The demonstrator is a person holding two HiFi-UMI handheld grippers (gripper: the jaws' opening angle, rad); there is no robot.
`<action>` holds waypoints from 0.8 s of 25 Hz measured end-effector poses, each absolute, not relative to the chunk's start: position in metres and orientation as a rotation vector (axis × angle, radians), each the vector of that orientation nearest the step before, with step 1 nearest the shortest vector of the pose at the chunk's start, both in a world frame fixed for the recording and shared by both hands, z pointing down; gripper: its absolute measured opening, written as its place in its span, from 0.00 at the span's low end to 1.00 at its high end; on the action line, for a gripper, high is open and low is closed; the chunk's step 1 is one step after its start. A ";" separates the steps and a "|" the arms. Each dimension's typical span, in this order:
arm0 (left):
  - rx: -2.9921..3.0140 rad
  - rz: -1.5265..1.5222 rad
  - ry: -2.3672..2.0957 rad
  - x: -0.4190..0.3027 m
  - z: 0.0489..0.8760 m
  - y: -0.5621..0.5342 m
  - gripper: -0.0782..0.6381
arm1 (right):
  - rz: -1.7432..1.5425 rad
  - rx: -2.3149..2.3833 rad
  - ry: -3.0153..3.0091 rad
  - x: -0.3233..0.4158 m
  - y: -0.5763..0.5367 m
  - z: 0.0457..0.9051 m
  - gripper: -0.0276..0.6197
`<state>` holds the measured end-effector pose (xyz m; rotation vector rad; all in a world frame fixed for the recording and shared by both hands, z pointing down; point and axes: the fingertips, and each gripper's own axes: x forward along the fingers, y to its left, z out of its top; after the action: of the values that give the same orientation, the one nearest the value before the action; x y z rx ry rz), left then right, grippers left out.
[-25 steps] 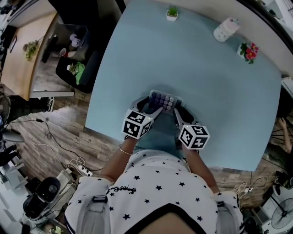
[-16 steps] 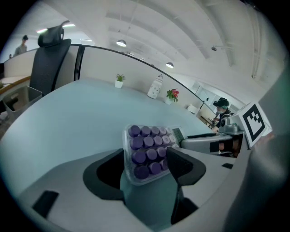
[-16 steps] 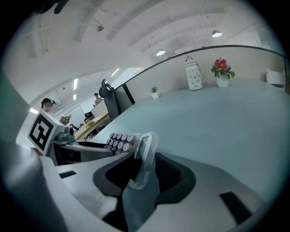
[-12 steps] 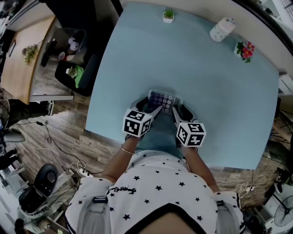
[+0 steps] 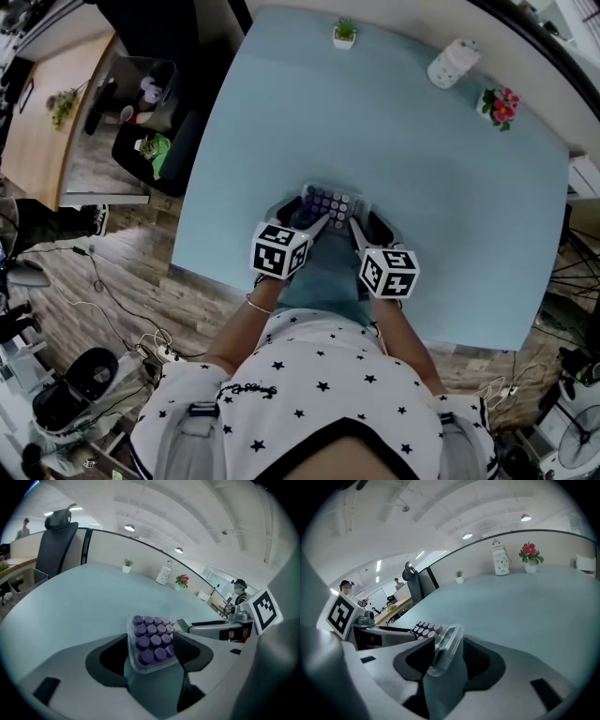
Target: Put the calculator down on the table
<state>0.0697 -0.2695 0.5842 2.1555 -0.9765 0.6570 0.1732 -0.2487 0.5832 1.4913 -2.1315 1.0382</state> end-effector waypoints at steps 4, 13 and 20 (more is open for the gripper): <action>2.149 0.639 -0.970 0.066 0.579 -0.265 0.54 | 1.027 1.512 -2.166 0.175 -0.247 0.573 0.33; 2.288 0.535 -0.985 0.071 0.533 -0.255 0.53 | 1.020 1.576 -2.273 0.179 -0.237 0.539 0.25; 2.464 0.330 -0.953 0.082 0.482 -0.241 0.20 | 0.960 1.654 -2.393 0.186 -0.223 0.499 0.04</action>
<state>0.0823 -0.2413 0.4816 2.4640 -0.9527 0.3296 0.1862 -0.2228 0.4986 1.6538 -2.3934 0.9600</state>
